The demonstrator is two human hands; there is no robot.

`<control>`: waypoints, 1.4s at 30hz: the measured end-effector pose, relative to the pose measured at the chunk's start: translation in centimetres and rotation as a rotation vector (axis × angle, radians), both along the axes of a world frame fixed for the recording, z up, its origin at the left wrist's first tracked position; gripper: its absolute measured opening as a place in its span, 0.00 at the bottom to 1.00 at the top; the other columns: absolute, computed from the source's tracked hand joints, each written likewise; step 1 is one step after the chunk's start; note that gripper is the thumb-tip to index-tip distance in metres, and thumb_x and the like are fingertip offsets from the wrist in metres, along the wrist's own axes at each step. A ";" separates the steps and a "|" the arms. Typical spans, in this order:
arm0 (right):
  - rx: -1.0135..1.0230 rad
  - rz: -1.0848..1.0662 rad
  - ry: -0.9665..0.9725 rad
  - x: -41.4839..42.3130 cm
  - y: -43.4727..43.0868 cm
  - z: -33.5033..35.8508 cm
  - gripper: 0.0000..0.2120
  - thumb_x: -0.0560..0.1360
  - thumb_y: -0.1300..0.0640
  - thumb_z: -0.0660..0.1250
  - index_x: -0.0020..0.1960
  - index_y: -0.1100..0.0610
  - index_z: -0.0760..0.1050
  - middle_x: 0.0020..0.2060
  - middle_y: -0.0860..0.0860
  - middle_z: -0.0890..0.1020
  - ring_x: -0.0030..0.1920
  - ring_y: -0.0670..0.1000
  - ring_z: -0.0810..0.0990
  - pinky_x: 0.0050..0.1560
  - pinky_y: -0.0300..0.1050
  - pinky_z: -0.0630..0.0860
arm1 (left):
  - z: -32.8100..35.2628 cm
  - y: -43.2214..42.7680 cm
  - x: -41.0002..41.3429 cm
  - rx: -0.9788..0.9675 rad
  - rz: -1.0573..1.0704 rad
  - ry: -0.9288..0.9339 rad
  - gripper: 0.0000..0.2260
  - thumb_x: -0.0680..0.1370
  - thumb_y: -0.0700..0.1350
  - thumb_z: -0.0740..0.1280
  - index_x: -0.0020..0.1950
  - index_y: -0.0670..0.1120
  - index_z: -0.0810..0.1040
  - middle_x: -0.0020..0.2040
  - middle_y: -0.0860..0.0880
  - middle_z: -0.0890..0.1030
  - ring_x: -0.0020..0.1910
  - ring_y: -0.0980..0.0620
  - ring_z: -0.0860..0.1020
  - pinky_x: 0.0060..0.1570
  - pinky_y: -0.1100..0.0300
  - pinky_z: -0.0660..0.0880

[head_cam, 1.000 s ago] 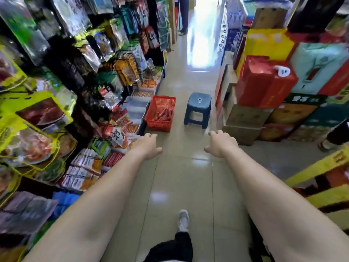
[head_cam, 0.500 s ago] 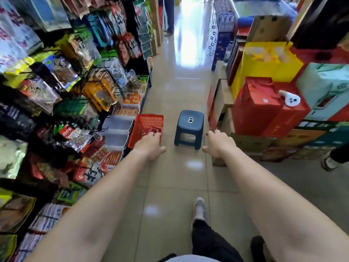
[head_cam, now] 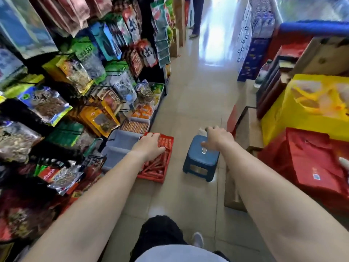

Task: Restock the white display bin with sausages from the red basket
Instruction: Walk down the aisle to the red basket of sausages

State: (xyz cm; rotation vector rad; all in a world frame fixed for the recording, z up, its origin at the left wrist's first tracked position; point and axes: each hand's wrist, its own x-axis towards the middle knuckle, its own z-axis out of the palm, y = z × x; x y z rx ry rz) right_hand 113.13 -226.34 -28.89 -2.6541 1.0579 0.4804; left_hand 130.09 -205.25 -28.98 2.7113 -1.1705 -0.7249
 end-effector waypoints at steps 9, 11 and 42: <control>0.021 0.075 0.076 18.3 -11.9 -2.7 0.31 0.75 0.43 0.67 0.73 0.53 0.66 0.68 0.55 0.71 0.67 0.59 0.71 0.57 0.54 0.71 | -4.9 -10.7 17.5 0.065 0.067 0.094 0.33 0.77 0.59 0.64 0.78 0.46 0.62 0.75 0.44 0.66 0.73 0.41 0.68 0.67 0.44 0.71; 0.029 0.074 0.096 22.7 -14.5 -2.1 0.31 0.75 0.43 0.67 0.74 0.53 0.65 0.68 0.55 0.71 0.67 0.60 0.71 0.60 0.56 0.73 | -5.2 -13.1 22.3 0.067 0.073 0.111 0.34 0.77 0.59 0.65 0.78 0.46 0.62 0.75 0.43 0.67 0.72 0.41 0.68 0.68 0.44 0.70; 0.085 1.109 0.405 76.7 -18.3 -11.6 0.25 0.71 0.42 0.63 0.66 0.49 0.71 0.63 0.56 0.76 0.63 0.60 0.75 0.60 0.56 0.75 | -9.6 -20.3 51.6 -0.029 0.995 0.329 0.16 0.81 0.54 0.64 0.65 0.47 0.73 0.62 0.46 0.77 0.60 0.44 0.77 0.55 0.56 0.73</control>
